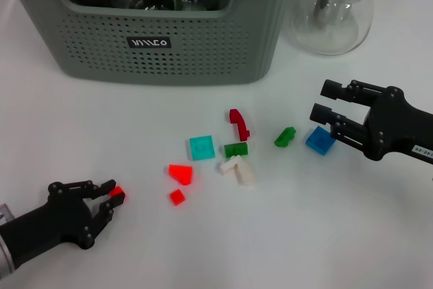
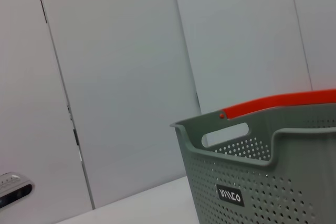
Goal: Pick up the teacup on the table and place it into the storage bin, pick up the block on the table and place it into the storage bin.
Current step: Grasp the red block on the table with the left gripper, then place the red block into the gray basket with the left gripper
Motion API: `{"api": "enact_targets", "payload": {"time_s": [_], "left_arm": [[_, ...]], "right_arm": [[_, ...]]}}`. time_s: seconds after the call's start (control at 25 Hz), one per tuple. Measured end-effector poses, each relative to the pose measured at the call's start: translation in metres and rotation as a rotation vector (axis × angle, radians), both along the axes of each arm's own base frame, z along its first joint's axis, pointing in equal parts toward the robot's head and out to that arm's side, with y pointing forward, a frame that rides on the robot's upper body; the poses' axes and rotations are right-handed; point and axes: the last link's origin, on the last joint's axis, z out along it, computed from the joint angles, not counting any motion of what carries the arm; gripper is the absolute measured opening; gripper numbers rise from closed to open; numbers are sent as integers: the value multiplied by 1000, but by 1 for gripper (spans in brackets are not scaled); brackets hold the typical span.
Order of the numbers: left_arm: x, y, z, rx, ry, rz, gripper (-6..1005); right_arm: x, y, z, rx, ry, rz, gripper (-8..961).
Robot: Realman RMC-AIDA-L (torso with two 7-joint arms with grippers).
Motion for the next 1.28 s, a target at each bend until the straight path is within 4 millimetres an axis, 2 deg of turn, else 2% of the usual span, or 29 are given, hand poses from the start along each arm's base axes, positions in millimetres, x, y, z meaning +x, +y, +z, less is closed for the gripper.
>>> {"api": "enact_targets", "payload": {"time_s": [0.2,0.32,0.48,0.64,0.72,0.92,0.96,1.12,1.28], "left_arm": [[0,0,1,-5,-5,10,296],[2,1,7,-2,-50,28,180],[10,2,31,20,-165,43,190],[29,17,64,-1,-343,27,200],[43,31,80,-39,-443,15,205],[80,83,121,-143,-607,0,218],[84,90,127,-151,-611,-2,221],[120,141,162,-167,-616,-14,231],[150,187,184,-146,-554,25,241]], "right_arm": [[-1,0,0,0,3,4,505],[-1,0,1,0,5,5,504],[-1,0,1,1,6,5,504],[-2,1,1,0,7,8,504],[-2,1,1,0,7,11,504],[-3,1,1,0,7,12,504],[-3,1,1,0,7,12,504],[-3,2,1,0,7,13,504],[-4,2,1,2,7,17,504]]}}
